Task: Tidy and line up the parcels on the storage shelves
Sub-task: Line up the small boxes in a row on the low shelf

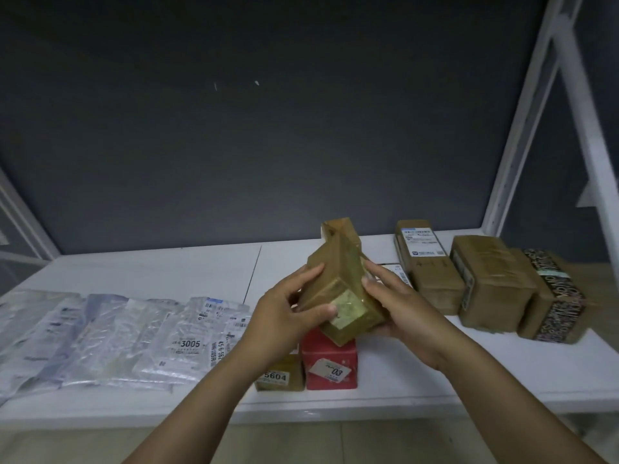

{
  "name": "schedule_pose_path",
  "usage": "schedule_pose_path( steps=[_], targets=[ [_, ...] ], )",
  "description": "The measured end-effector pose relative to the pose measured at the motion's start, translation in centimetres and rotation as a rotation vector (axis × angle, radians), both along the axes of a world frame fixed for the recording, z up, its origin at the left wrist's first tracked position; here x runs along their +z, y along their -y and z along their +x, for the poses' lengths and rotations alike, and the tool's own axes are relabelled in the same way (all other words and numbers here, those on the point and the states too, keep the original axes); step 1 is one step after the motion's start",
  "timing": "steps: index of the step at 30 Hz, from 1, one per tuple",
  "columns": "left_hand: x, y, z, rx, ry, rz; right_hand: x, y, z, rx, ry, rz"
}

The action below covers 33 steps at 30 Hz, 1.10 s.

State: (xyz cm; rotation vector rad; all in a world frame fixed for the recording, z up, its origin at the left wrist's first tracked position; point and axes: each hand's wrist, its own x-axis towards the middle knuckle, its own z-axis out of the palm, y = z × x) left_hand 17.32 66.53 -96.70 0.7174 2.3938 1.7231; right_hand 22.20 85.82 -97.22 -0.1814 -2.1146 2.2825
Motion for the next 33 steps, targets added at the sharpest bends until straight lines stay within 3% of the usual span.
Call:
schedule_pose_path(
  steps=[3, 9, 16, 23, 28, 33],
  targets=[
    [-1.1, -1.9, 1.1, 0.015, -0.145, -0.129, 0.3, -0.9, 1.4, -0.032, -0.002, 0.138],
    [-3.2, -3.7, 1.2, -0.102, -0.228, -0.328, -1.9, -3.9, 1.8, -0.183, 0.143, 0.105],
    [-6.9, -1.8, -1.9, -0.090, -0.354, -1.023, -5.7, -4.8, 2.4, -0.086, 0.263, -0.042],
    [-8.1, -0.6, -3.0, -0.144, -0.245, -0.856, -8.7, -3.3, 1.3, -0.099, 0.215, -0.047],
    [-7.7, -0.2, -3.2, -0.162, -0.224, -0.799, -9.3, -4.5, 1.7, 0.001, 0.047, 0.500],
    [-7.3, -0.7, -2.7, -0.133, -0.281, -0.861, -9.7, -4.5, 0.9, 0.099, 0.012, 0.774]
  ],
)
